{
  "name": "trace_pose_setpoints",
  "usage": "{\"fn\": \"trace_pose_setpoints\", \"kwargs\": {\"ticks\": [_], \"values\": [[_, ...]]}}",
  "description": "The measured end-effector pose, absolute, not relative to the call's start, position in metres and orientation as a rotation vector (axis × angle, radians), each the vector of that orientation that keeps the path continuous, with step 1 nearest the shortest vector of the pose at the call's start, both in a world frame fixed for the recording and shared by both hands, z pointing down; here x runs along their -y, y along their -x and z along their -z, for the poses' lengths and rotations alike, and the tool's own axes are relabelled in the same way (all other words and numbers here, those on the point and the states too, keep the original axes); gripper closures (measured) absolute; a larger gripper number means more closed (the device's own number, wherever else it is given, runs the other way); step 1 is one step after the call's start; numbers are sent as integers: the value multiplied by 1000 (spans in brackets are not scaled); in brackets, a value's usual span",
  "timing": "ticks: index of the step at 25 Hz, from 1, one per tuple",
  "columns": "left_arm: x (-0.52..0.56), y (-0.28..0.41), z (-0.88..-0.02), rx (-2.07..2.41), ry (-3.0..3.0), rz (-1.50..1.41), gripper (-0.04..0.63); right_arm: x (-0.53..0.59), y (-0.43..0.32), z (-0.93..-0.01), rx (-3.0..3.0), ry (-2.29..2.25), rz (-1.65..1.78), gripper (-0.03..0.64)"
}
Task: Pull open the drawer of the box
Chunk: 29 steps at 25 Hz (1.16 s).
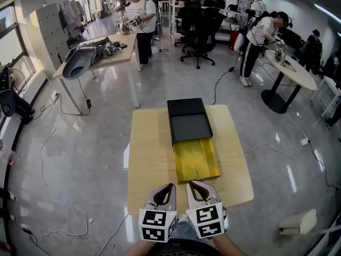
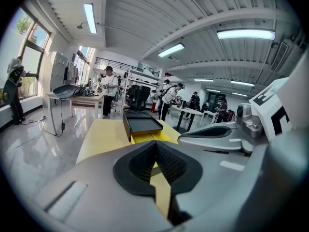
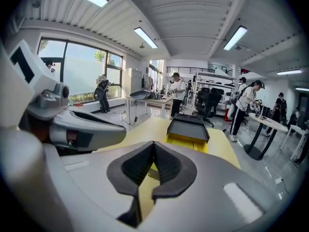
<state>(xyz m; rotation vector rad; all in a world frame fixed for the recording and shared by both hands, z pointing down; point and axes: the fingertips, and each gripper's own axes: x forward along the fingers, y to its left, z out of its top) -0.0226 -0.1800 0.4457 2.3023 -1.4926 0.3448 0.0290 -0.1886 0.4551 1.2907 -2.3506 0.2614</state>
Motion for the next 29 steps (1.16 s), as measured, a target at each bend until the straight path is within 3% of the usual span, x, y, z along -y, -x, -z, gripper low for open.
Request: {"fn": "trace_pose_setpoints", "kwargs": {"ticks": [8,29], "values": [[183,-29,-450,1491,-2345,-354,584,185,-69,-455,2448,-1319,-395,612],[188,-60,-427,1486,-2354,-364,584,192,-93,-435,2473,-1295,-457,611]]}}
